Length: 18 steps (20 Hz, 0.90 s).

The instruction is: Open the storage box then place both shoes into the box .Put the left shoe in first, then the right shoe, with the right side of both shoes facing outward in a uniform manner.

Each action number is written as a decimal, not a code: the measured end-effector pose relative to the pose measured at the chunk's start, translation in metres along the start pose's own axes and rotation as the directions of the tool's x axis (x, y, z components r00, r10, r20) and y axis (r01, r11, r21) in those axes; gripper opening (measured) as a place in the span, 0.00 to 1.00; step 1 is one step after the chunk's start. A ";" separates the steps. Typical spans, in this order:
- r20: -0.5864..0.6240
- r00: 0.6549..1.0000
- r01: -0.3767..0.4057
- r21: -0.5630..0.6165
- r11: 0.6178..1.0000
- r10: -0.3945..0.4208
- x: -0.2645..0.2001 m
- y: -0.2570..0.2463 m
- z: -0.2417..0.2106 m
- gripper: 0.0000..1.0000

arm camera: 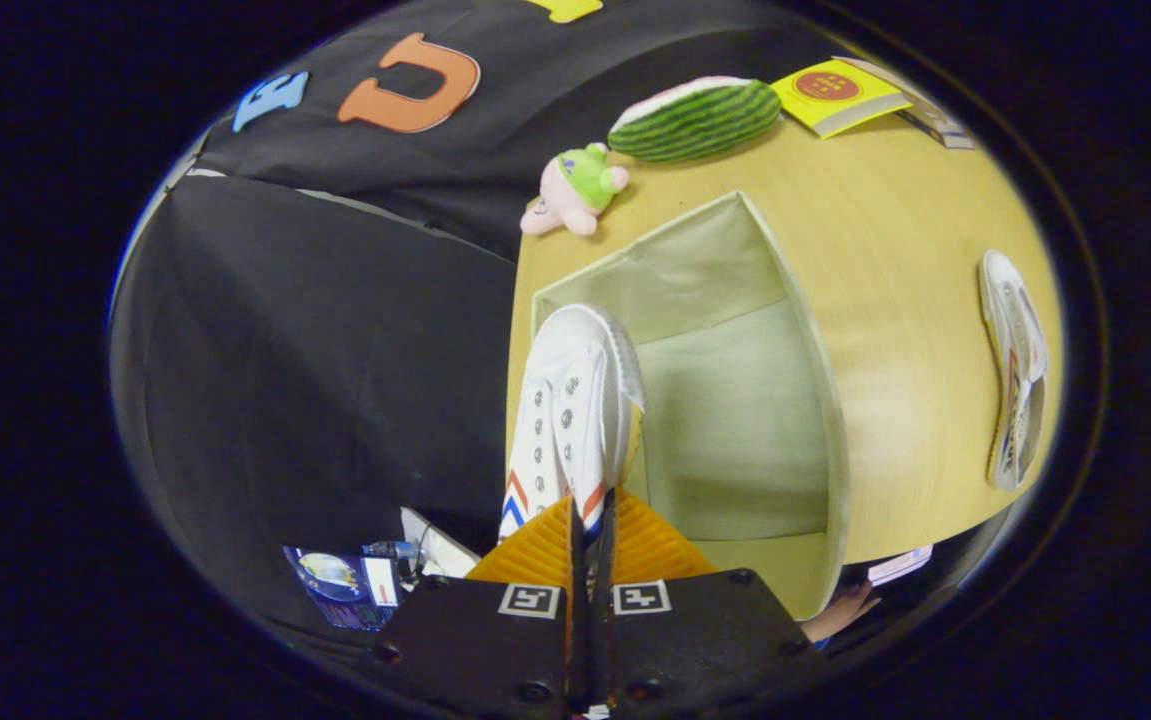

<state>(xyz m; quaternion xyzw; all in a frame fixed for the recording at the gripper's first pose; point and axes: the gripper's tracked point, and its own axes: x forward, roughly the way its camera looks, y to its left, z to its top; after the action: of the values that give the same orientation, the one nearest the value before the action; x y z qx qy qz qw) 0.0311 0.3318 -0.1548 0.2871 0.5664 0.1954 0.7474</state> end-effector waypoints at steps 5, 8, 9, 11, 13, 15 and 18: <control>0.011 0.998 -0.065 -0.008 0.998 0.065 0.006 0.015 0.012 0.17; 0.049 0.995 -0.086 -0.062 0.994 0.089 0.002 0.025 0.021 0.48; 0.056 0.994 -0.086 -0.076 0.993 0.090 0.002 0.027 0.021 0.58; 0.074 0.993 -0.079 -0.113 0.990 0.088 -0.003 0.026 0.022 0.78; 0.099 0.992 -0.063 -0.153 0.986 0.079 -0.009 0.023 0.022 0.90; 0.114 0.991 -0.053 -0.194 0.980 0.076 -0.023 0.021 0.018 0.93; 0.157 0.986 -0.011 -0.257 0.966 0.053 -0.052 0.001 0.020 0.93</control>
<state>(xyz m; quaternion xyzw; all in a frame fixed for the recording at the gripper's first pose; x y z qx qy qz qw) 0.0362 0.2966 -0.1119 0.2127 0.4690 0.2548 0.8185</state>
